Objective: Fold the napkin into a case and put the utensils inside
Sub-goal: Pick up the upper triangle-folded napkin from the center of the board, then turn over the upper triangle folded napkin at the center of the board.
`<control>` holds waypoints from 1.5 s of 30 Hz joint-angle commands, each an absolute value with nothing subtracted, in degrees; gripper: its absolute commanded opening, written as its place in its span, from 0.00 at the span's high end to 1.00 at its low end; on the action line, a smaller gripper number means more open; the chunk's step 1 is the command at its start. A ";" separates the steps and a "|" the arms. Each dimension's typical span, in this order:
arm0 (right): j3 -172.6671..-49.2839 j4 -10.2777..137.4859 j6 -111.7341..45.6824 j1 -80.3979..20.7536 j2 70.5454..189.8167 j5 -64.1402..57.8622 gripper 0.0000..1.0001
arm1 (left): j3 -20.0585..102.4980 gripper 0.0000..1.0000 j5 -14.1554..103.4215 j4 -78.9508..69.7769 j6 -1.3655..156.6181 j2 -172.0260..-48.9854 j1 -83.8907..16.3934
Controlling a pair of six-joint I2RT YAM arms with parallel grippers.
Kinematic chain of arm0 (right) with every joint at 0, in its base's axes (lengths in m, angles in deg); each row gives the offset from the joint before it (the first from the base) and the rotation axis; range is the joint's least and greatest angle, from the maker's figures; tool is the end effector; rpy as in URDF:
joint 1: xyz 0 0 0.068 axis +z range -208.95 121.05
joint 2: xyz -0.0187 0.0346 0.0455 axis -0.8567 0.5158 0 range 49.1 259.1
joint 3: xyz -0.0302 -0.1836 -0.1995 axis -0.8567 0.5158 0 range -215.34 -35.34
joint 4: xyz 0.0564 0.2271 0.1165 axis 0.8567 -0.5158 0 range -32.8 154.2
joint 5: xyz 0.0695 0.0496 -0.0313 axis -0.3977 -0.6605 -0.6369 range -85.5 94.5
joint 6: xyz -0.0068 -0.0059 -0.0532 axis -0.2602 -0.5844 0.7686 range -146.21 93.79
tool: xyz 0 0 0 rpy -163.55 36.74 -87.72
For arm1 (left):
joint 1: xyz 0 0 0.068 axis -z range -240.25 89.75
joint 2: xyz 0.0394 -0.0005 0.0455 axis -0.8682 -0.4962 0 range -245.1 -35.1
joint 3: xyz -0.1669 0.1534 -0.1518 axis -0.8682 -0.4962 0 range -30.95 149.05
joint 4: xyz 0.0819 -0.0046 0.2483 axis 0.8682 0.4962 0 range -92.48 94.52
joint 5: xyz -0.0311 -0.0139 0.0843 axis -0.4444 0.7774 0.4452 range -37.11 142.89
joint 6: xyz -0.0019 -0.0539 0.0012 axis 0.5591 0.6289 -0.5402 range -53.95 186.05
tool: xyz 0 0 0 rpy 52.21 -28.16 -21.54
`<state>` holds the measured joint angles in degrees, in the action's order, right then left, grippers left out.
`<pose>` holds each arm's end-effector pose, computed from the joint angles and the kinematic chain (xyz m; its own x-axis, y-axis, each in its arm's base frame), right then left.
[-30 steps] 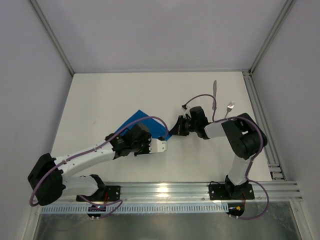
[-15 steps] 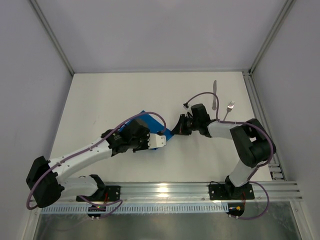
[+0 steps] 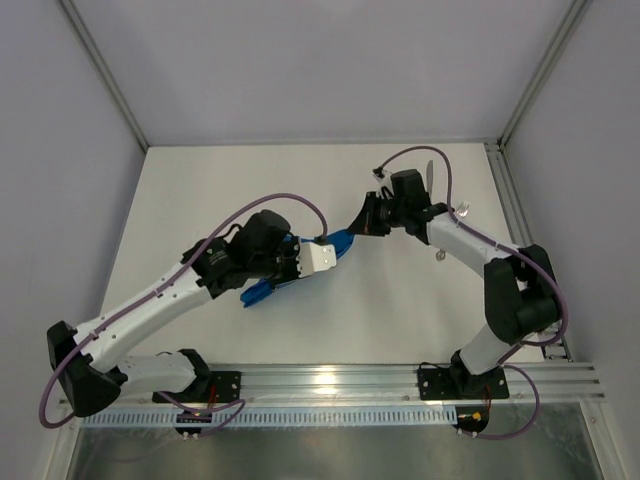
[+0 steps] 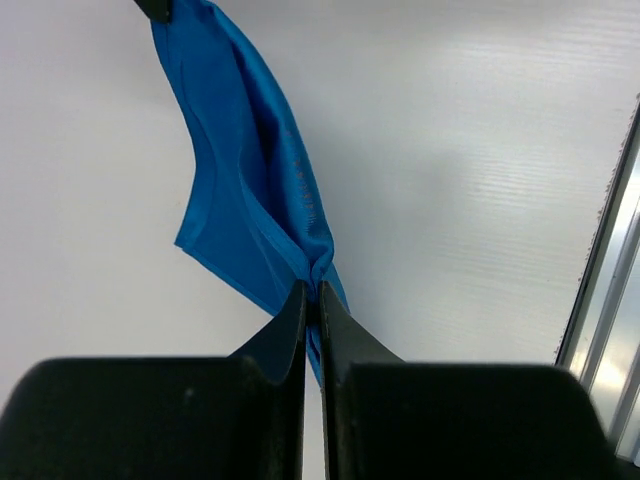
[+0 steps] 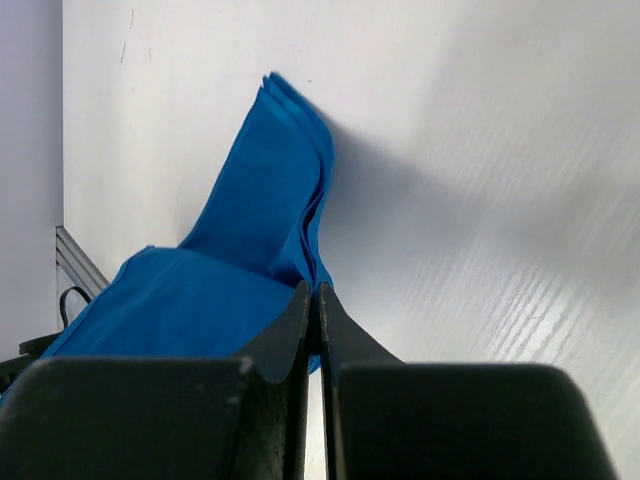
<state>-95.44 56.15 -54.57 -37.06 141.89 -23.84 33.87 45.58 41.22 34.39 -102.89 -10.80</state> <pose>0.3197 0.1466 0.2265 -0.8473 0.1102 -0.5196 -0.2949 0.7162 0.6326 0.1546 -0.1875 0.3256 0.0229 0.7741 -0.6326 0.9380 0.2022 0.2814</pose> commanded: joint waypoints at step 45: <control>-112.86 12.79 -32.37 -62.02 121.00 -0.07 0.96 | 77.58 1.00 21.18 29.77 68.50 -139.59 -2.24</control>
<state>-109.88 16.26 -34.53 -60.69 124.36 -4.40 72.25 26.26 32.85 64.11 -138.30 -2.82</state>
